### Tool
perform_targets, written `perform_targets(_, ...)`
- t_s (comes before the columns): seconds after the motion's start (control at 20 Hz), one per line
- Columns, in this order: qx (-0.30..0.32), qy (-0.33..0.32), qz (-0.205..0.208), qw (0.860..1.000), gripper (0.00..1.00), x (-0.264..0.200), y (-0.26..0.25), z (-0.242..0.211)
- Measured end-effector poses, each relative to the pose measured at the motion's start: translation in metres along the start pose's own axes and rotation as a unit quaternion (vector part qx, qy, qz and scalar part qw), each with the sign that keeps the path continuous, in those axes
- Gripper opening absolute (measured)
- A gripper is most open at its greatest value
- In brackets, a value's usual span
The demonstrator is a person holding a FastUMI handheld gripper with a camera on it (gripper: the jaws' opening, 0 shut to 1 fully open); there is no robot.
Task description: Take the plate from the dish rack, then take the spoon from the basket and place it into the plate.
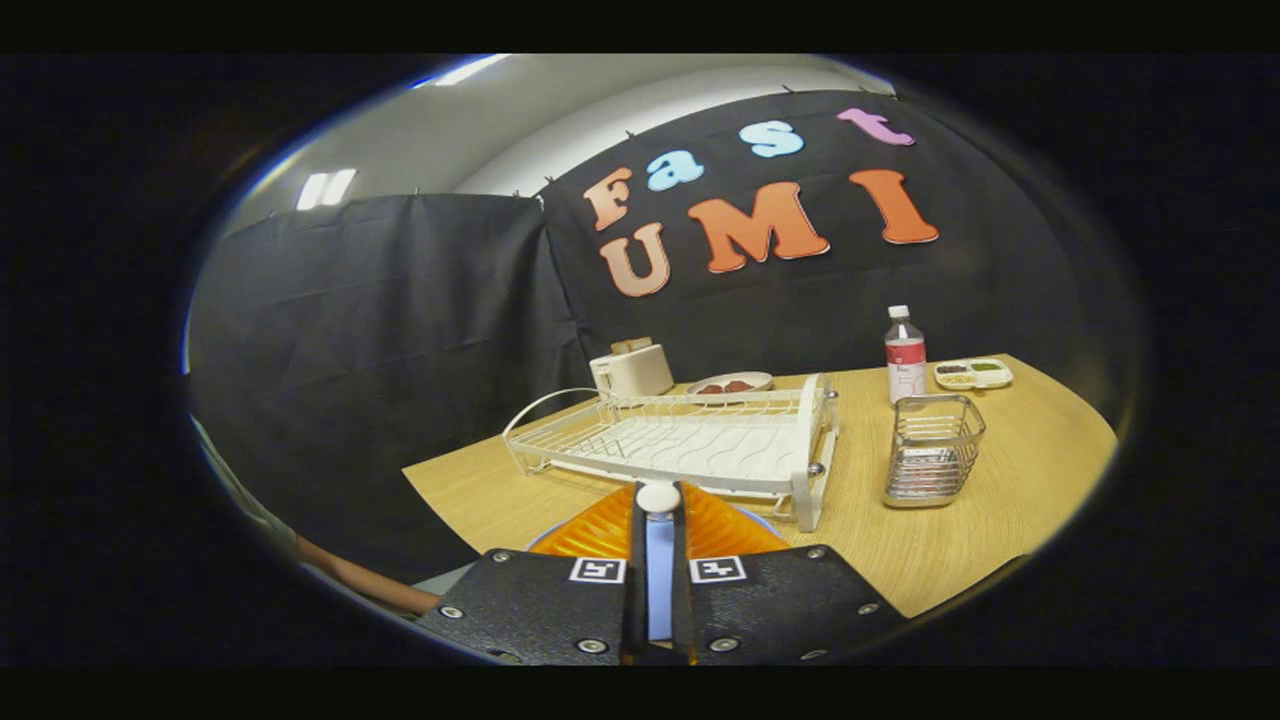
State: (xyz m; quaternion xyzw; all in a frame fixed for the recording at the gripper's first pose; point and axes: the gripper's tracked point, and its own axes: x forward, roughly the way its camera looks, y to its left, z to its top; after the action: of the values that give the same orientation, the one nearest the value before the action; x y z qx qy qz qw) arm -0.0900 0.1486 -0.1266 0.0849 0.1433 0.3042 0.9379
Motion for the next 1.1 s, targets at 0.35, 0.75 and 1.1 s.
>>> perform_targets(0.35, -0.011, 0.016, 0.011, 1.0, 0.09, 0.021, 0.014, -0.015)
perform_targets(0.75, 0.013, 0.045, -0.006, 0.999, 0.16, 0.019, 0.002, -0.033)
perform_targets(1.1, 0.043, 0.018, -0.039, 0.998, 0.22, 0.016, -0.019, -0.02)
